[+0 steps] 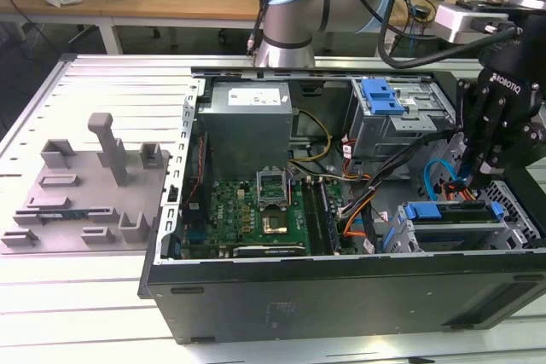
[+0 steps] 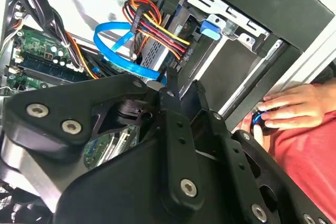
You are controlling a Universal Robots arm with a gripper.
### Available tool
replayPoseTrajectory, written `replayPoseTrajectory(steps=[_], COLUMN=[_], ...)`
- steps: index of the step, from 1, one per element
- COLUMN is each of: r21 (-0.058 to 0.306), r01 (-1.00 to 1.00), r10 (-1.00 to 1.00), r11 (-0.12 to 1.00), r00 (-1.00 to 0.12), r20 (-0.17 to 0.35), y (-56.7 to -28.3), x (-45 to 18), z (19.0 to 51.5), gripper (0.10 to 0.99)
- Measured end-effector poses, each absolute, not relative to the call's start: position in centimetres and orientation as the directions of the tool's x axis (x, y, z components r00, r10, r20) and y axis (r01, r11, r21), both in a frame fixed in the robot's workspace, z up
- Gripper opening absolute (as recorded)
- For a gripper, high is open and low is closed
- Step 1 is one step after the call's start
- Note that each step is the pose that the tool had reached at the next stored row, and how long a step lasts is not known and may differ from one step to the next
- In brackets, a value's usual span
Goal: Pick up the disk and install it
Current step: 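Insert the second disk wire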
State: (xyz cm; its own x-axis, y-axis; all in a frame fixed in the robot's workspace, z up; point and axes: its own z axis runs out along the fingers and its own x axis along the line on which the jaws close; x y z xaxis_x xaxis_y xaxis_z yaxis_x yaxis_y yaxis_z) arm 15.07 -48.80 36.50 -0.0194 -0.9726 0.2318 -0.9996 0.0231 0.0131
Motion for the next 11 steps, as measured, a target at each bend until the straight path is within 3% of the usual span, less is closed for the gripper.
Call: replayPoseTrajectory(steps=[11], r21=[-0.002], r01=[-1.000], r10=[-0.983], r11=[0.003], r00=[-0.004], r20=[0.185], y=[-48.89], x=[14.95], z=[36.34], gripper=[0.286])
